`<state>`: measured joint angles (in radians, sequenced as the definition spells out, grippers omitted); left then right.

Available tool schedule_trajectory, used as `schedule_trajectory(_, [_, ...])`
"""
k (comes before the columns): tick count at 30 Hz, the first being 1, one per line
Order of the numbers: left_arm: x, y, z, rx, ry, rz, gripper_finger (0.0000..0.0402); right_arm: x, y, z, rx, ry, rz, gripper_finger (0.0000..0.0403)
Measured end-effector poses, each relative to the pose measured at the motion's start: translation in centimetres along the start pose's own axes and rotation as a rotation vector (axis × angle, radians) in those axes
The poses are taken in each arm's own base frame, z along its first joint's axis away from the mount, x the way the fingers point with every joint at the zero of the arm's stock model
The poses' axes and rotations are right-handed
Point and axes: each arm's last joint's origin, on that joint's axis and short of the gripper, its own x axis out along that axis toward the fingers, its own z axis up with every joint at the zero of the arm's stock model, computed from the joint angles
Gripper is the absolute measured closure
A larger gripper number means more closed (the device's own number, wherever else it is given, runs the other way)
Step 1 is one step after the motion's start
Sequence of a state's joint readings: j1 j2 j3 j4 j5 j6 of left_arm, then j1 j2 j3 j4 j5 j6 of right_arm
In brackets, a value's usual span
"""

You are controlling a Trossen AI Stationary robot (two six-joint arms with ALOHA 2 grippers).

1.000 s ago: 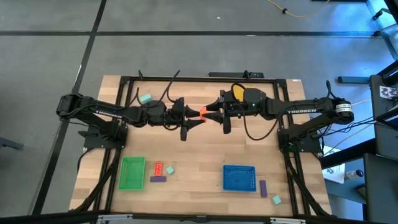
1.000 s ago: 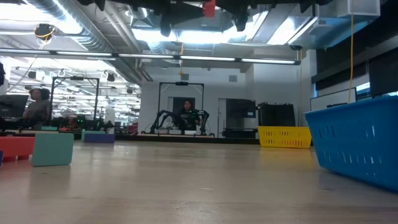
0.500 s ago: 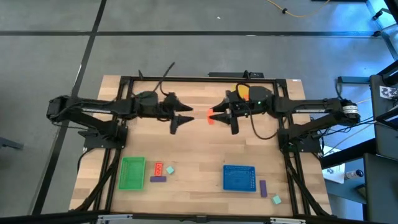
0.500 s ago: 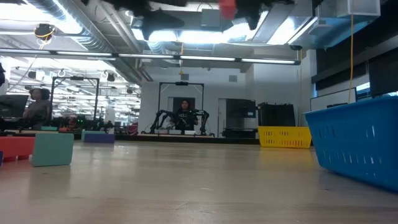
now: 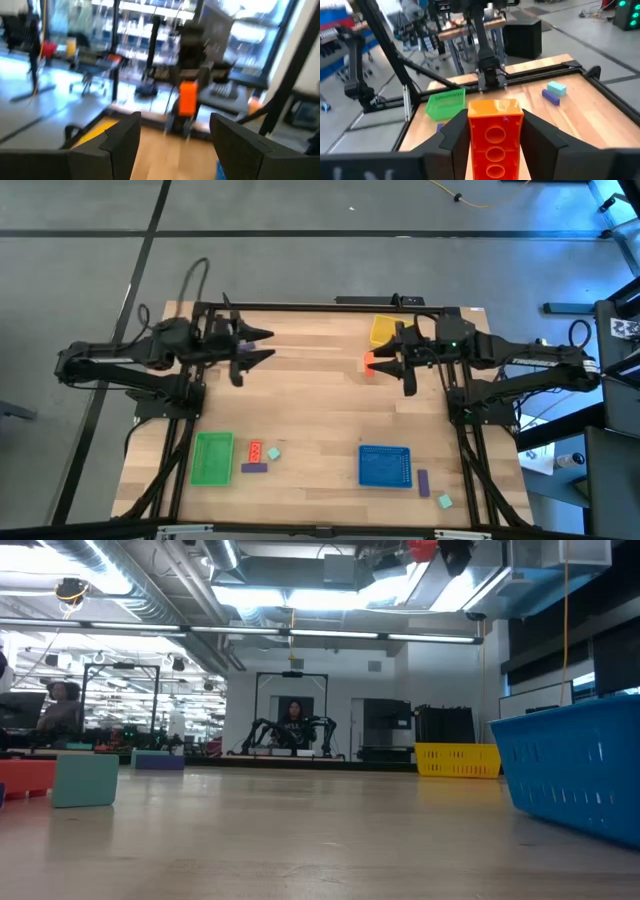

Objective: Sort & place blocks by color
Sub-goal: Put the top orange gamepiece into the yellow bin

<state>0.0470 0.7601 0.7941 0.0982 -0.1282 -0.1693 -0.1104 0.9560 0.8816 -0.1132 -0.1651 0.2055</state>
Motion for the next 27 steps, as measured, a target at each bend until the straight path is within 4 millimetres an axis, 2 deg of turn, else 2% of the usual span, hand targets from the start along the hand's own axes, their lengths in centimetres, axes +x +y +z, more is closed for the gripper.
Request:
schedule_trajectory(5, [-1.1, -0.3, -1.7, -0.038, -0.123, -0.047, 0.0174, 0.0, -0.4, -1.8, 0.04, -0.096, 0.006, 0.0261])
schedule_trajectory(10, [-1.3, -0.2, -3.6, -0.048, -0.131, -0.036, 0.0174, 0.0, -0.5, -1.8, 0.054, -0.133, 0.006, 0.026])
schedule_trajectory(19, [-1.4, -0.3, -3.6, -0.053, -0.145, -0.032, 0.0174, 0.0, -0.5, -1.7, 0.06, -0.139, -0.023, 0.026])
schedule_trajectory(23, [-1.4, -0.3, -3.6, -0.053, -0.145, -0.032, 0.0174, 0.0, -0.8, -1.5, 0.086, -0.15, -0.113, 0.026])
schedule_trajectory(27, [-1.4, -0.3, -3.6, -0.053, -0.146, -0.032, 0.0174, -0.1, -1.6, -0.1, 0.082, -0.107, -0.228, 0.026])
